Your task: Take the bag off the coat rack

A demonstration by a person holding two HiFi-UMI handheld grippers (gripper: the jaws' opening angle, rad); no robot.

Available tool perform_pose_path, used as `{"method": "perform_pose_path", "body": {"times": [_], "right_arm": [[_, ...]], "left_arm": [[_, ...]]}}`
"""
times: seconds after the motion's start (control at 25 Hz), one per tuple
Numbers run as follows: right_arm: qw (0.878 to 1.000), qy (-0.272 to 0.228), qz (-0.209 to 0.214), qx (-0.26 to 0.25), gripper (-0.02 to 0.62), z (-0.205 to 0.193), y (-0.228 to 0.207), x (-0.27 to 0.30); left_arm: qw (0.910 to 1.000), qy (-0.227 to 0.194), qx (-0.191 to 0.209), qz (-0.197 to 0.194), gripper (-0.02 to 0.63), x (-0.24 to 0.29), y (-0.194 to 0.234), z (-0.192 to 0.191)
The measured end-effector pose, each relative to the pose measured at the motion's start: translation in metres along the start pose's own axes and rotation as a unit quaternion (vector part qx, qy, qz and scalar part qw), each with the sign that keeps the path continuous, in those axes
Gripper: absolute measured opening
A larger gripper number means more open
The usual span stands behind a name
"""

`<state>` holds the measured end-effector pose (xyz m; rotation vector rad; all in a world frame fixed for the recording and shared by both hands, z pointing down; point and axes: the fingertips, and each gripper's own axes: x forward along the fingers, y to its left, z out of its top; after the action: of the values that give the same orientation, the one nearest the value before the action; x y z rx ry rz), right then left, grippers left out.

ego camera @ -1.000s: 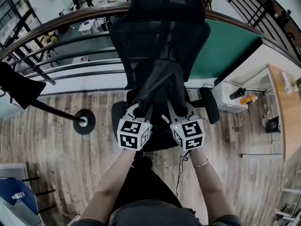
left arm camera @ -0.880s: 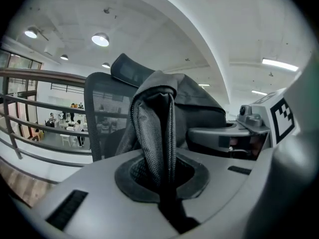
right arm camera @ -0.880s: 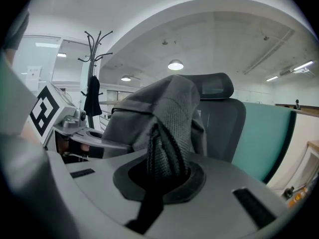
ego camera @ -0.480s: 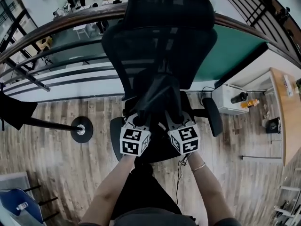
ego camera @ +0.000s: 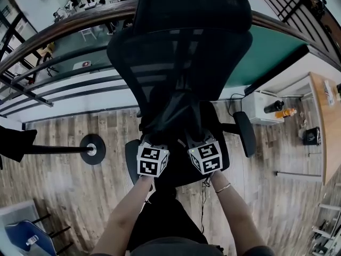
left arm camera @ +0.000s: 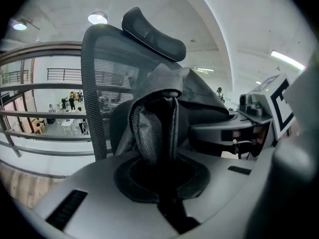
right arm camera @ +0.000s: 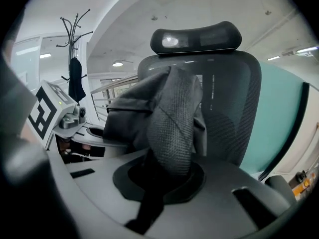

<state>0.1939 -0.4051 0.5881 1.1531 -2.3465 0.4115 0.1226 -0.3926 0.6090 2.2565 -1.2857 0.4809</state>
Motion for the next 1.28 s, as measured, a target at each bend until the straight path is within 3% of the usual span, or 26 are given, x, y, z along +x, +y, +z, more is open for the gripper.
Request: {"method": "perform_pose_path", "body": {"times": [0.84, 1.0, 1.12, 1.28], "right_arm": [[1.0, 0.021, -0.011, -0.003, 0.023, -0.001, -0.022, 0.056], [0.999, 0.018, -0.02, 0.025, 0.059, -0.001, -0.03, 0.06], [0.999, 0.007, -0.015, 0.043, 0.137, 0.001, -0.029, 0.059], [0.998, -0.002, -0.001, 0.06, 0.201, 0.0, -0.026, 0.055]], "left_arm": [[0.9991, 0.03, -0.028, -0.001, 0.06, 0.041, 0.038, -0.002], [0.9991, 0.036, -0.021, 0.007, 0.074, 0.045, 0.039, -0.001], [0.9991, 0.036, -0.021, 0.01, 0.096, 0.044, 0.039, -0.001], [0.9991, 0.036, -0.022, 0.007, 0.186, 0.043, 0.032, 0.0]]}}
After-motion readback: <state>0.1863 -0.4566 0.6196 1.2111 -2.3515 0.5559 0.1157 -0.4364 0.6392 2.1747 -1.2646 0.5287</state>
